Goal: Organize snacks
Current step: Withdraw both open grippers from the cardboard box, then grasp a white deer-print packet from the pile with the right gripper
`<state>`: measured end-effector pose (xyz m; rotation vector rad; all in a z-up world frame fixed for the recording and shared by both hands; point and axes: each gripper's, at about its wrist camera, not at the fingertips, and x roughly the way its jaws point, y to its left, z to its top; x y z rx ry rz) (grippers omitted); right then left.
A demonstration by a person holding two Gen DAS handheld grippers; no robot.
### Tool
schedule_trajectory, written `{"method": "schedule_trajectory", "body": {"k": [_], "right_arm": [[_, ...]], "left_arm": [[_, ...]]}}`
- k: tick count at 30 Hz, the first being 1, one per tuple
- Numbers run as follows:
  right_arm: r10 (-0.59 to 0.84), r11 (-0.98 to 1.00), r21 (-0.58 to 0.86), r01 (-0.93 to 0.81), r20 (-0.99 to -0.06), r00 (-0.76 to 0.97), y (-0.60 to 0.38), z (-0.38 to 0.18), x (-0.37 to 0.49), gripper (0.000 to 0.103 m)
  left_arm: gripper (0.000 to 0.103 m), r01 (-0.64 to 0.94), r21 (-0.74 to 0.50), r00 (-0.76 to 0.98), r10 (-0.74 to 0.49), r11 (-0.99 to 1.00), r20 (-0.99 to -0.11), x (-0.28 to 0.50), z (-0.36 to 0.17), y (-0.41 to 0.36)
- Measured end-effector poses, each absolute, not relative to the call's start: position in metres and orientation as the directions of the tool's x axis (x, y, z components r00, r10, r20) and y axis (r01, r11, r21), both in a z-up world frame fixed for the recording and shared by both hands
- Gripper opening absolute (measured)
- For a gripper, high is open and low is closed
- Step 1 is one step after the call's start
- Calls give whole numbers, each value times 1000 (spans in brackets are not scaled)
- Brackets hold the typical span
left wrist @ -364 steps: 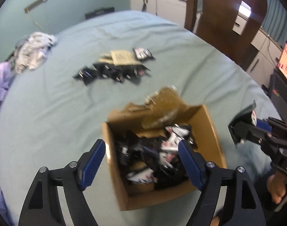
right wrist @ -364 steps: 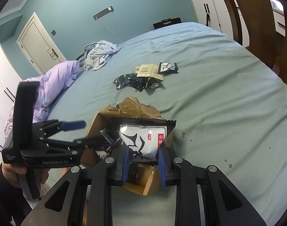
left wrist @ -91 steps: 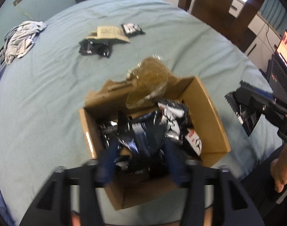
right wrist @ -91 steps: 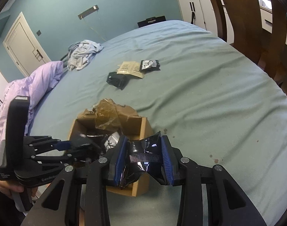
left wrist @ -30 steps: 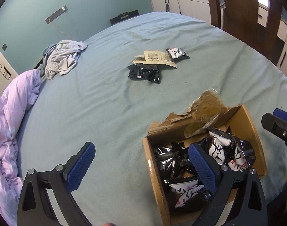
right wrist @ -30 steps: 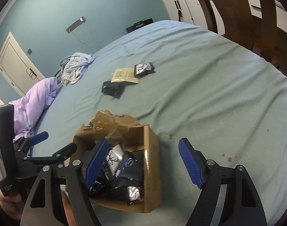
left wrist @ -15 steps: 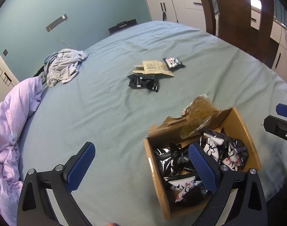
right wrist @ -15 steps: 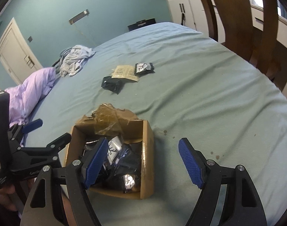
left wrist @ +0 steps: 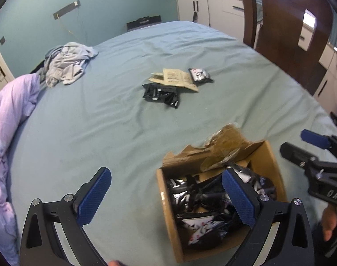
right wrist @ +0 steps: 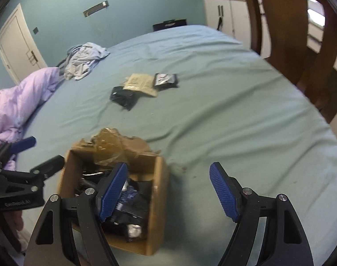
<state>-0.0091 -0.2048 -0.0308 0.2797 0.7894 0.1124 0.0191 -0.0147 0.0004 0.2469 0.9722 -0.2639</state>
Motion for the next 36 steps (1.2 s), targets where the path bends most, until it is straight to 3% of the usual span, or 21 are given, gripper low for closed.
{"method": "schedule_trajectory", "body": {"k": [9, 23, 36], "right_arm": [[213, 968, 244, -61, -670, 711, -207, -34, 4, 76], [246, 944, 331, -12, -675, 695, -227, -39, 10, 76], [262, 940, 342, 13, -742, 618, -221, -34, 34, 76]], "left_arm": [[102, 293, -12, 507, -166, 956, -846, 36, 3, -16], [102, 325, -10, 486, -176, 946, -856, 36, 0, -23], [102, 302, -107, 396, -226, 947, -890, 40, -9, -2]]}}
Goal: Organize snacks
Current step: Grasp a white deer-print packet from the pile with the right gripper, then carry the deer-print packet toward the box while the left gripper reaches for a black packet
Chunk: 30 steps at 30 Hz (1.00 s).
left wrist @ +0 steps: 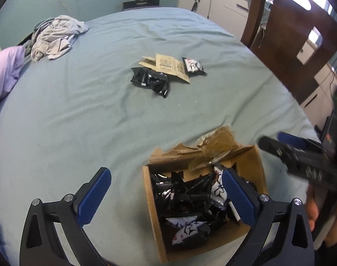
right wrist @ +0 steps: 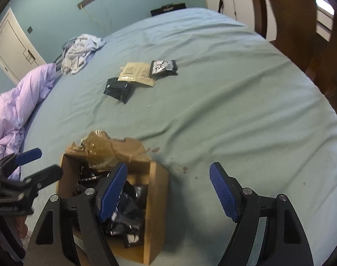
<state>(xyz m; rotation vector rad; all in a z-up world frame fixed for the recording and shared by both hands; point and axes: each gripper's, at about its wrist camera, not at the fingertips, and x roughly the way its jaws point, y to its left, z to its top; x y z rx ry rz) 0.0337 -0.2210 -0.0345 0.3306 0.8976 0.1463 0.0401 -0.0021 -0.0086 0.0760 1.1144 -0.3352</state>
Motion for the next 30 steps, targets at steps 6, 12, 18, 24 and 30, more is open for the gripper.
{"method": "schedule_trajectory", "body": {"k": [6, 12, 18, 24, 30], "right_arm": [[314, 905, 420, 68, -769, 557, -231, -9, 115, 76], [395, 870, 471, 148, -843, 365, -228, -20, 237, 76], [283, 882, 383, 274, -896, 341, -227, -46, 319, 76], [219, 901, 321, 292, -917, 333, -218, -71, 354, 76], [137, 924, 264, 277, -905, 404, -197, -76, 357, 51]], "left_arm": [[102, 260, -212, 339, -295, 942, -893, 48, -12, 14], [102, 224, -270, 371, -338, 936, -865, 57, -4, 30], [102, 191, -294, 381, -347, 936, -857, 65, -6, 42], [102, 189, -310, 363, -360, 932, -860, 69, -11, 41], [102, 196, -286, 364, -340, 938, -867, 70, -13, 38]]}}
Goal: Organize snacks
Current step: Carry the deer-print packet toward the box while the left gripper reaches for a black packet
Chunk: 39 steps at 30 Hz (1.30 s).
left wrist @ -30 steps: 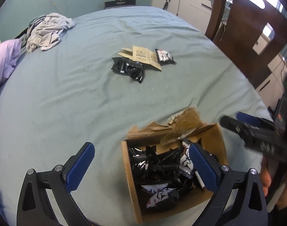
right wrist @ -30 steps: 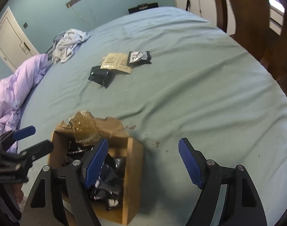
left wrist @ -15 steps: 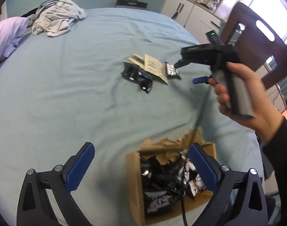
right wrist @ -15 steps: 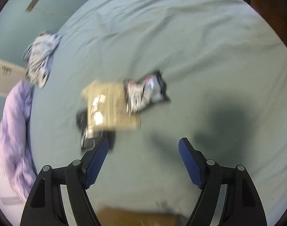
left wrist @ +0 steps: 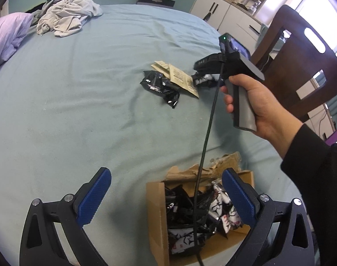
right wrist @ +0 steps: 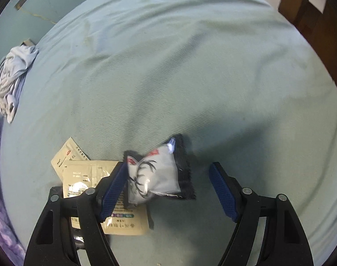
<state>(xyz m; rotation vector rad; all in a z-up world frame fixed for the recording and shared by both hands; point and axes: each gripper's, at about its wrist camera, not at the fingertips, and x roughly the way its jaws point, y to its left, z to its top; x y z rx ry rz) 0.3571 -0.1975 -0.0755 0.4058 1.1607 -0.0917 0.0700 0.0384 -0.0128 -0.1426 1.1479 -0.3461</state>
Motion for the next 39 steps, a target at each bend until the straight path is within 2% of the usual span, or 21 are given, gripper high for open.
{"method": "schedule_trajectory", "body": {"k": [1, 4, 12, 17, 22, 27, 30, 39], "right_arm": [[142, 932, 264, 247, -896, 420, -193, -75, 356, 45], [100, 956, 208, 207, -893, 438, -184, -72, 350, 38], [157, 963, 247, 110, -843, 515, -198, -32, 276, 37], [167, 977, 212, 19, -819, 550, -204, -1, 194, 37], [259, 951, 308, -19, -764, 591, -221, 26, 92, 37], [352, 914, 399, -75, -686, 637, -222, 16, 22, 37], [339, 912, 405, -67, -652, 678, -226, 1, 8, 37], [302, 896, 444, 23, -647, 700, -247, -28, 12, 37]], "left_arm": [[102, 193, -283, 363, -336, 939, -869, 71, -14, 38], [102, 181, -277, 369, -326, 944, -870, 72, -14, 38], [102, 192, -186, 431, -253, 964, -866, 68, -10, 34], [102, 184, -139, 448, -209, 973, -870, 68, -13, 32], [102, 203, -93, 462, -179, 975, -869, 62, -14, 26], [102, 236, -32, 458, -140, 971, -878, 59, -21, 15], [102, 269, 22, 458, -107, 963, -882, 61, -26, 5], [102, 400, 14, 365, -145, 917, -920, 128, -31, -41]]}}
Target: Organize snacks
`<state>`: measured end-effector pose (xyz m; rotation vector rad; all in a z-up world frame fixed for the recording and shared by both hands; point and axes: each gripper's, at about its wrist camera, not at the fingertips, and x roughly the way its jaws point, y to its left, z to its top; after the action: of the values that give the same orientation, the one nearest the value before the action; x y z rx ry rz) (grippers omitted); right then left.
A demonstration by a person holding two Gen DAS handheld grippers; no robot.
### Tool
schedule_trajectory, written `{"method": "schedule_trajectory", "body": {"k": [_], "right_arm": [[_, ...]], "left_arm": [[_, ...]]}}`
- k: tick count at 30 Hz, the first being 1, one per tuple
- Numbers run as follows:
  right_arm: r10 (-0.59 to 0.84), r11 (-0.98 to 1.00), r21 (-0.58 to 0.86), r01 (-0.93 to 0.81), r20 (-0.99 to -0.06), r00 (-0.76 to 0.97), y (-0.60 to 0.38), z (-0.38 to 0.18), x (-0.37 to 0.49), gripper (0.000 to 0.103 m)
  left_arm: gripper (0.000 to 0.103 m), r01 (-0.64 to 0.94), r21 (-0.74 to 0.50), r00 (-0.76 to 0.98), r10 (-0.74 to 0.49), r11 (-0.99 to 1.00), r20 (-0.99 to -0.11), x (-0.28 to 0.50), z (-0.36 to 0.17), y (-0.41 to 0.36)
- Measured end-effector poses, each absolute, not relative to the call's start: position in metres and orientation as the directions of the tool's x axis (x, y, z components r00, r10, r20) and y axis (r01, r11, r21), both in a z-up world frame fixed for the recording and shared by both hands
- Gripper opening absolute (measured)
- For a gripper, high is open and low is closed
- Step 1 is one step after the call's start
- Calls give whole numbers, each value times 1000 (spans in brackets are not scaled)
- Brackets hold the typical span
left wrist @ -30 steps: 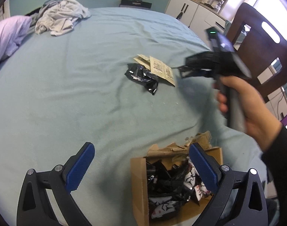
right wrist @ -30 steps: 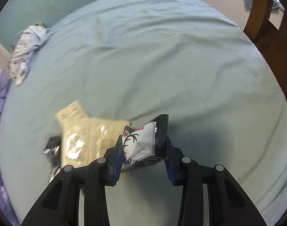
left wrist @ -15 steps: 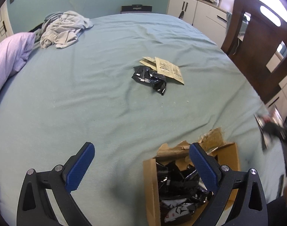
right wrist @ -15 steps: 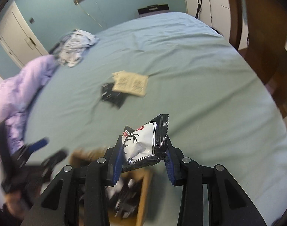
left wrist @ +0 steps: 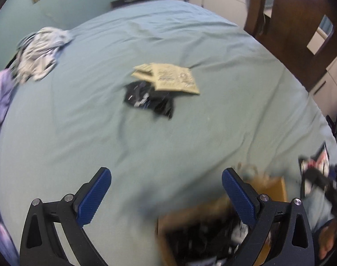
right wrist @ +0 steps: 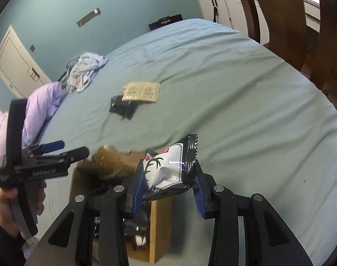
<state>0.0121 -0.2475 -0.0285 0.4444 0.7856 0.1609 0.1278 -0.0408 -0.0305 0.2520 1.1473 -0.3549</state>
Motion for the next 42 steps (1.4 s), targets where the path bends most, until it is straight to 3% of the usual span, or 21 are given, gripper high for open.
{"method": "schedule_trajectory", "body": {"k": [6, 12, 16, 17, 19, 26, 34, 42], "right_arm": [[351, 879, 476, -7, -639, 684, -246, -38, 20, 37], [355, 876, 483, -11, -628, 693, -258, -41, 23, 37], [382, 845, 535, 21, -629, 677, -269, -52, 31, 37], [388, 837, 547, 31, -631, 672, -271, -54, 32, 37], [370, 837, 543, 62, -646, 668, -275, -55, 32, 37], [316, 866, 496, 69, -648, 693, -268, -45, 22, 37], [216, 911, 402, 88, -649, 730, -249, -34, -3, 37], [186, 943, 328, 45, -637, 748, -227, -31, -21, 38]], "left_arm": [[99, 417, 153, 345, 0, 896, -939, 200, -68, -81], [68, 416, 213, 265, 106, 884, -958, 232, -111, -96], [31, 437, 198, 283, 74, 878, -956, 226, -111, -98], [4, 441, 211, 296, 81, 872, -952, 223, -109, -100], [2, 445, 263, 332, 115, 856, -936, 211, -104, -99], [0, 420, 186, 347, 32, 888, -937, 164, -63, -68], [0, 441, 38, 423, -170, 897, -890, 65, 10, -28], [0, 500, -102, 356, -312, 860, -881, -11, 0, -25]]}}
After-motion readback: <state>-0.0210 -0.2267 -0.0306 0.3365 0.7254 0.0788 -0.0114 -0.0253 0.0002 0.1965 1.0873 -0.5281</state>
